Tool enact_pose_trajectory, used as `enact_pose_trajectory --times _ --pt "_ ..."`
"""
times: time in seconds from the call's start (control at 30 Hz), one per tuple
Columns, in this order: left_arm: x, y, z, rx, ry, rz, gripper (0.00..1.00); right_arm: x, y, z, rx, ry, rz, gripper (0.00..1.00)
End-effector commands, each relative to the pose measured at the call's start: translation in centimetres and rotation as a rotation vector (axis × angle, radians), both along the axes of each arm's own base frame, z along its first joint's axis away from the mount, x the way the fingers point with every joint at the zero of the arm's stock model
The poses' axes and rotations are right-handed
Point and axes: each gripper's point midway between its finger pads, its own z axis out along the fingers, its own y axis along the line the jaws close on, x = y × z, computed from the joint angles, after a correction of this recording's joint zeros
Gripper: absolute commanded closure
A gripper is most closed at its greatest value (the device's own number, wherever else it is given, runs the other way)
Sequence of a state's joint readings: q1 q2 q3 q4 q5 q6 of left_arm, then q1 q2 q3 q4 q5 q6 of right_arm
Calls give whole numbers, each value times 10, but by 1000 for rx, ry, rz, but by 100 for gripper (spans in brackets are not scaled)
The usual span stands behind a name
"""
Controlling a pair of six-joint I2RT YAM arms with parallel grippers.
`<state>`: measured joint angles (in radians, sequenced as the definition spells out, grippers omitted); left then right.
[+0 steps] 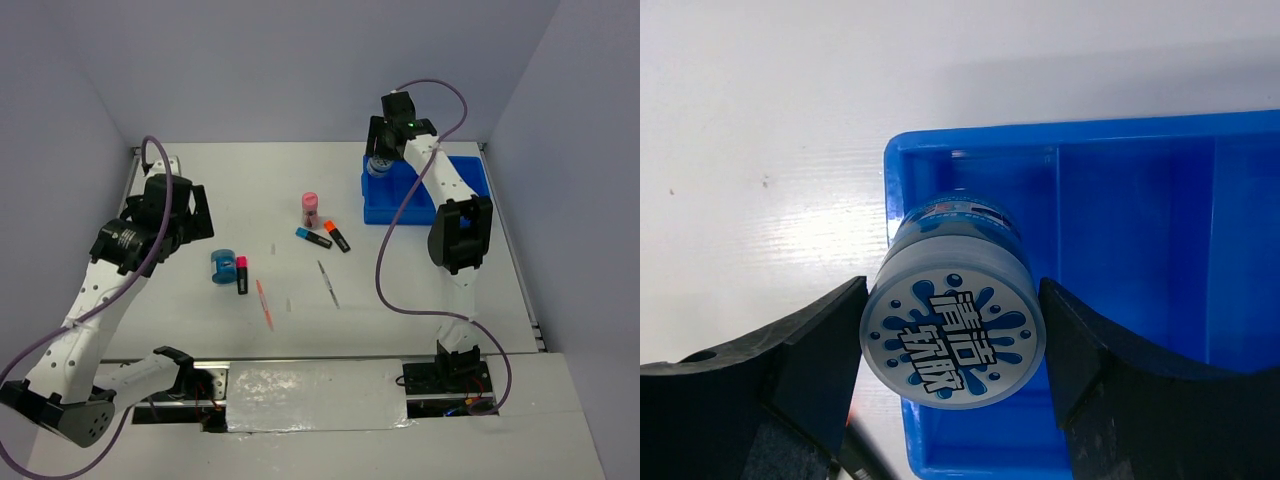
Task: Sort the stationery into containers
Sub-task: Place the stationery in the storage box.
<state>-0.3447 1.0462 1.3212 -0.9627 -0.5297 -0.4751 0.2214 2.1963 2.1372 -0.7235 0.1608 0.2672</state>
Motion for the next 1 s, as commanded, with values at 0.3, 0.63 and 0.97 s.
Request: enact_pose_trajectory --times 0.3,0.63,0.97 --pt "13 -6 7 -6 -27 -16 1 22 -18 -6 -17 -38 -27 90" --pt "15 -7 4 2 -12 -21 1 27 -13 -3 24 -47 -10 6" --pt "12 -26 -48 -91 116 -21 1 -2 -10 101 111 -169 -28 0"
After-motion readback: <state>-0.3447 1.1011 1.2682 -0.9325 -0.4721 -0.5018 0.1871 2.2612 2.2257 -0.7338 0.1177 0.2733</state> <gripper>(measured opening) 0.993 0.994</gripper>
